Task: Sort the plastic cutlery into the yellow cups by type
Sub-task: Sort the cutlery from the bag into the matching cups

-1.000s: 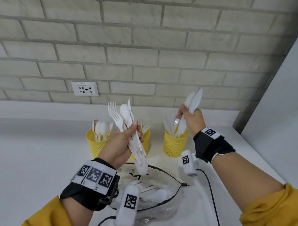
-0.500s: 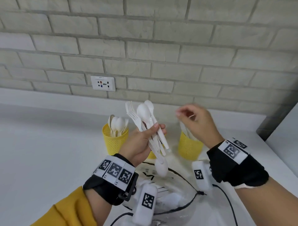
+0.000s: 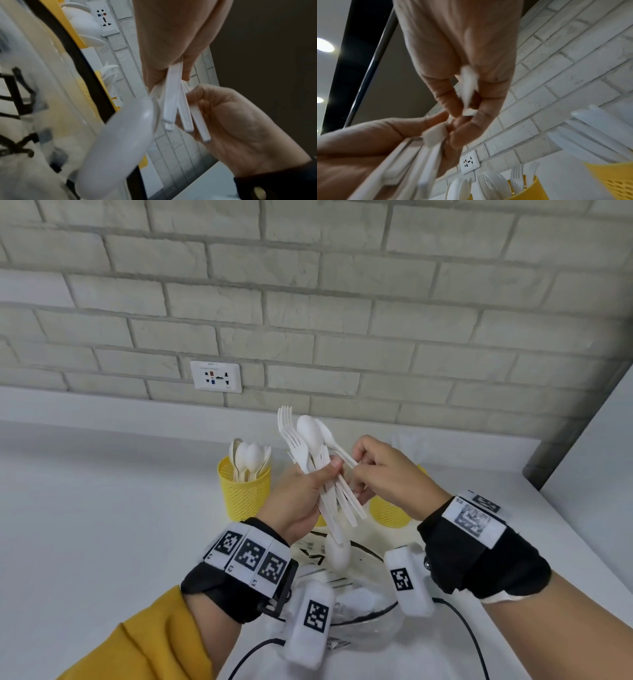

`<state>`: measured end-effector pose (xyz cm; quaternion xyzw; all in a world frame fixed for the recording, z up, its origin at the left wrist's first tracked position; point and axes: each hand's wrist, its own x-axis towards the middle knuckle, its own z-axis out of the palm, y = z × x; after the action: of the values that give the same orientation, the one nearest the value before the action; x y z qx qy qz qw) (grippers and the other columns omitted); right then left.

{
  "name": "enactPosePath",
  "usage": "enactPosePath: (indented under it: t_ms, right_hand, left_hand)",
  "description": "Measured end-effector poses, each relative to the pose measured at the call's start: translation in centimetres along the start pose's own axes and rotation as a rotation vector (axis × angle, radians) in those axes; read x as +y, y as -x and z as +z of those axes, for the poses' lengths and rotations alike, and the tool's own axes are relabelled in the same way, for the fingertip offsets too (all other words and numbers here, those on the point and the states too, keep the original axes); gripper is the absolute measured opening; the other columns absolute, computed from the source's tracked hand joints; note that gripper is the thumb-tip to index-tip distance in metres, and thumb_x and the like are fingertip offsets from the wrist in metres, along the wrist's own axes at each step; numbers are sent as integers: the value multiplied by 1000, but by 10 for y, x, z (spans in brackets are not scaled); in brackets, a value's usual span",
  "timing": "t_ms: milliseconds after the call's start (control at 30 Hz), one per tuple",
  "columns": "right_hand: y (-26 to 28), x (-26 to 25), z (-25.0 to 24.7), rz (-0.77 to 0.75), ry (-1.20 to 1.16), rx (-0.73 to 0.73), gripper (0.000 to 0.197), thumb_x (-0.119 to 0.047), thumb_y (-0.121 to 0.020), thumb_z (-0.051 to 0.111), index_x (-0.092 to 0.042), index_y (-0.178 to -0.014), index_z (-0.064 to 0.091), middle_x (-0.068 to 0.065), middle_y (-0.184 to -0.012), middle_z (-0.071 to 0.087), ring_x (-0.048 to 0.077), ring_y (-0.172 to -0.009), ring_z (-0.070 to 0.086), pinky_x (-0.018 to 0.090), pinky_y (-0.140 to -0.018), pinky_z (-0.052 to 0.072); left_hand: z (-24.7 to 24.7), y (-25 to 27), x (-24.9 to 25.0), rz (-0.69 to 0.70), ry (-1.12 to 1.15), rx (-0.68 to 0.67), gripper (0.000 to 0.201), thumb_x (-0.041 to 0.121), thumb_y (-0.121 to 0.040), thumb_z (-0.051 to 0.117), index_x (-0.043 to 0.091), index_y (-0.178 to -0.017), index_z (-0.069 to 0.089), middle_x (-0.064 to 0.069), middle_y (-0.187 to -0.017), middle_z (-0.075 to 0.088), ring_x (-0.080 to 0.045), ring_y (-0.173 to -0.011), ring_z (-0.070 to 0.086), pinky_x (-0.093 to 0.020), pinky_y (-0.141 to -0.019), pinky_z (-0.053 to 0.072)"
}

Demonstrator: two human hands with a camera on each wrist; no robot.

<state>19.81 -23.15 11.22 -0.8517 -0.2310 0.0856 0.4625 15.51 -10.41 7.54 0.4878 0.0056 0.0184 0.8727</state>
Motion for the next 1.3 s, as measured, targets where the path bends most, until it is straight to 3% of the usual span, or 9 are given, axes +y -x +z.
enactPosePath:
  t_ms: [100,267,433,633,733,900,1000,1067,1300]
  right_hand:
    - [7,8,-2,33,72,-13,23,5,-78,42,-18,-77,41,1,-65,44,19,-56,45,29,-53,35]
    - [26,21,12,147,-279,-110,30,-8,-88,54,-16,-116,47,-6,-78,42,4,-58,37,20,-51,26]
    - [33,30,11,176,-446,-287,10,-16,-89,57,-11,-82,60,-2,-66,42,4,-50,30,14,-42,24]
    - [31,27,-8,135,-634,10,9,-12,-86,58,-7,-81,64,-4,-64,47,8,-56,32,15,-39,26]
    - [27,16,-14,24,-832,177,10,-13,-85,58,-4,-89,59,-2,-67,47,7,-57,36,15,-42,30]
    - [17,-6,-9,-144,-849,233,15,-27,-96,41,-16,-88,48,4,-78,62,14,-71,61,30,-72,51]
    - [14,-18,-4,-214,-917,274,13,-30,-97,39,-20,-89,43,0,-63,49,12,-49,51,28,-56,52]
    - [14,-21,-1,-230,-823,291,9,-23,-95,48,-22,-88,41,-1,-64,39,6,-41,36,18,-39,36]
    - [20,-1,23,-46,-622,67,22,1,-78,68,2,-98,60,10,-68,60,9,-50,61,19,-41,47]
  left_hand:
    - [-3,-2,6,34,80,76,19,5,-94,47,8,-78,57,-3,-65,59,-10,-59,63,-22,-61,56]
    - [-5,-6,15,111,308,128,23,3,-94,45,11,-74,51,-1,-63,60,-12,-65,65,-23,-67,57]
    - [-3,-4,19,144,377,126,25,8,-95,44,12,-71,50,-1,-62,55,-11,-58,61,-32,-75,54]
    - [-17,-1,30,101,498,185,28,21,-98,43,10,-73,52,-3,-61,61,-17,-58,66,-39,-76,56]
    - [-19,5,28,35,383,100,23,12,-97,41,7,-80,55,-7,-69,70,-18,-67,72,-36,-71,59]
    - [-13,14,15,-70,-2,-42,20,15,-94,46,8,-104,62,-7,-92,71,-18,-82,72,-37,-77,57]
    - [-9,15,10,-91,-53,-15,15,10,-92,51,7,-100,64,-9,-90,67,-17,-75,71,-35,-72,59]
    - [-5,16,9,-64,-81,-6,13,6,-91,53,2,-97,63,-11,-87,65,-17,-70,71,-33,-70,60]
    - [2,20,4,157,-536,26,25,-1,-90,51,4,-110,65,-12,-94,71,-19,-81,71,-34,-71,60]
